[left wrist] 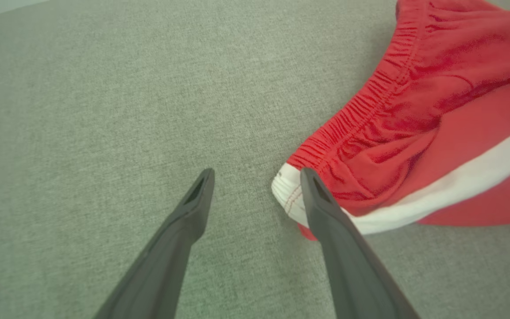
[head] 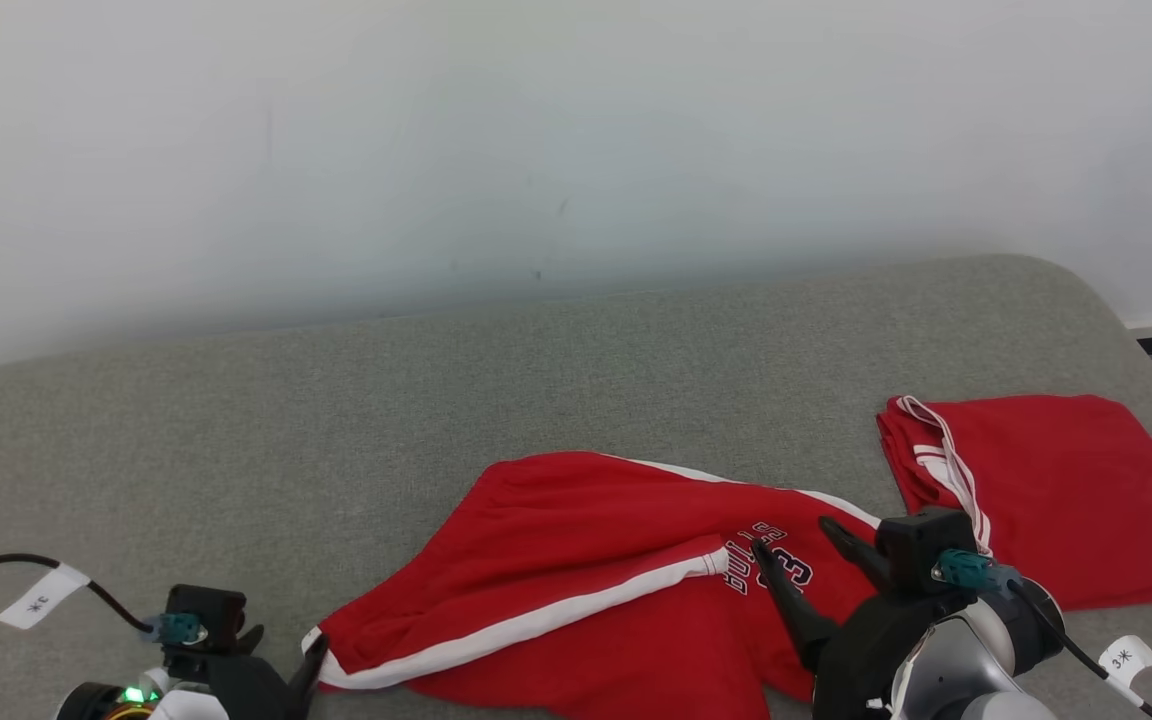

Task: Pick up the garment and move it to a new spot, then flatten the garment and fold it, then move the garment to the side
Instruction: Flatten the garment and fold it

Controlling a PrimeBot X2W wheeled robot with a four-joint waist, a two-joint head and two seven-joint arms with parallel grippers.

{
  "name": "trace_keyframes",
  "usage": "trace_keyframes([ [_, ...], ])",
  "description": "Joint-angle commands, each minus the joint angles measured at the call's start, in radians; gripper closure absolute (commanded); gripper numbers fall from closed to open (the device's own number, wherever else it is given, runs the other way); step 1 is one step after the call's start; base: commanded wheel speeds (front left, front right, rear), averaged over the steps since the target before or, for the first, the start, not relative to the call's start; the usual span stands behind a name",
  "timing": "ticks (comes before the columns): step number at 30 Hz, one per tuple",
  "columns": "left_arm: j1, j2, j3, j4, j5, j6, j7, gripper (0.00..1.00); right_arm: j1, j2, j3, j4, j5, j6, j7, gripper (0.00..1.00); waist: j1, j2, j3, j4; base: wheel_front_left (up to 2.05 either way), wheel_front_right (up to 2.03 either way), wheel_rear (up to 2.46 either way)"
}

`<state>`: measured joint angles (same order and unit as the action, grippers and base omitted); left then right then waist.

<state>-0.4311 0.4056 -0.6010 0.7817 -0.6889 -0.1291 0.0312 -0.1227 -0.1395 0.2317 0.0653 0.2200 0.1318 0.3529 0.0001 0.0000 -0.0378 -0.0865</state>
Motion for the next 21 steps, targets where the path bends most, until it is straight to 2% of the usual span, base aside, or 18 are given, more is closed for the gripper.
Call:
trace_keyframes([
  [1,0.019,0.005,-0.018,-0.018,-0.012,-0.001,0.014,0.00,0.009,-0.004,-0.001,-0.005,0.002,-0.002,0.000,0.00,-0.0001,0.0000,0.001,-0.005,0.00,0.00,0.00],
  [7,0.027,0.008,-0.053,-0.044,-0.005,0.002,0.044,0.00,0.001,-0.008,-0.004,-0.017,-0.001,-0.002,0.004,0.00,-0.0001,0.0000,0.017,-0.020,0.00,0.00,0.00],
  [8,0.024,0.009,-0.056,-0.042,0.001,0.010,0.049,0.05,-0.001,-0.008,-0.004,-0.018,-0.002,-0.002,0.004,0.00,-0.0001,0.0000,0.019,-0.021,0.00,0.00,0.00],
  [9,0.020,0.010,-0.058,-0.039,0.003,0.016,0.049,0.16,-0.003,-0.009,-0.004,-0.019,-0.002,-0.002,0.004,0.00,-0.0001,0.0000,0.021,-0.023,0.00,0.00,0.00],
  [10,0.016,0.010,-0.057,-0.038,0.005,0.024,0.047,0.38,-0.004,-0.009,-0.004,-0.021,-0.002,-0.002,0.004,0.00,-0.0001,0.0000,0.023,-0.024,0.00,0.00,0.00],
  [11,0.016,0.010,-0.057,-0.038,0.005,0.024,0.047,0.38,-0.004,-0.009,-0.004,-0.021,-0.002,-0.002,0.004,0.00,-0.0001,0.0000,0.023,-0.024,0.00,0.00,0.00],
  [12,0.013,0.009,-0.055,-0.036,0.007,0.028,0.044,0.54,-0.006,-0.009,-0.004,-0.022,-0.002,-0.002,0.005,0.00,-0.0001,0.0000,0.025,-0.024,0.00,0.00,0.00],
  [13,0.011,0.008,-0.055,-0.034,0.008,0.036,0.041,0.63,-0.007,-0.010,-0.005,-0.023,-0.002,-0.002,0.005,0.00,-0.0001,0.0000,0.027,-0.025,0.00,0.00,0.00],
  [15,0.007,0.007,-0.051,-0.031,0.006,0.043,0.041,0.94,-0.007,-0.011,-0.006,-0.024,-0.004,-0.002,0.006,0.00,-0.0001,0.0000,0.028,-0.025,0.00,0.00,0.00],
  [16,0.006,0.007,-0.051,-0.031,0.004,0.046,0.040,1.00,-0.007,-0.011,-0.007,-0.024,-0.004,-0.002,0.008,0.00,-0.0001,0.0000,0.029,-0.024,0.00,0.00,0.00],
  [21,0.012,-0.012,-0.033,-0.046,-0.028,0.068,0.034,1.00,-0.016,-0.007,0.001,0.005,0.008,-0.002,0.034,0.00,-0.0001,0.0000,0.033,-0.011,0.00,0.00,0.00],
])
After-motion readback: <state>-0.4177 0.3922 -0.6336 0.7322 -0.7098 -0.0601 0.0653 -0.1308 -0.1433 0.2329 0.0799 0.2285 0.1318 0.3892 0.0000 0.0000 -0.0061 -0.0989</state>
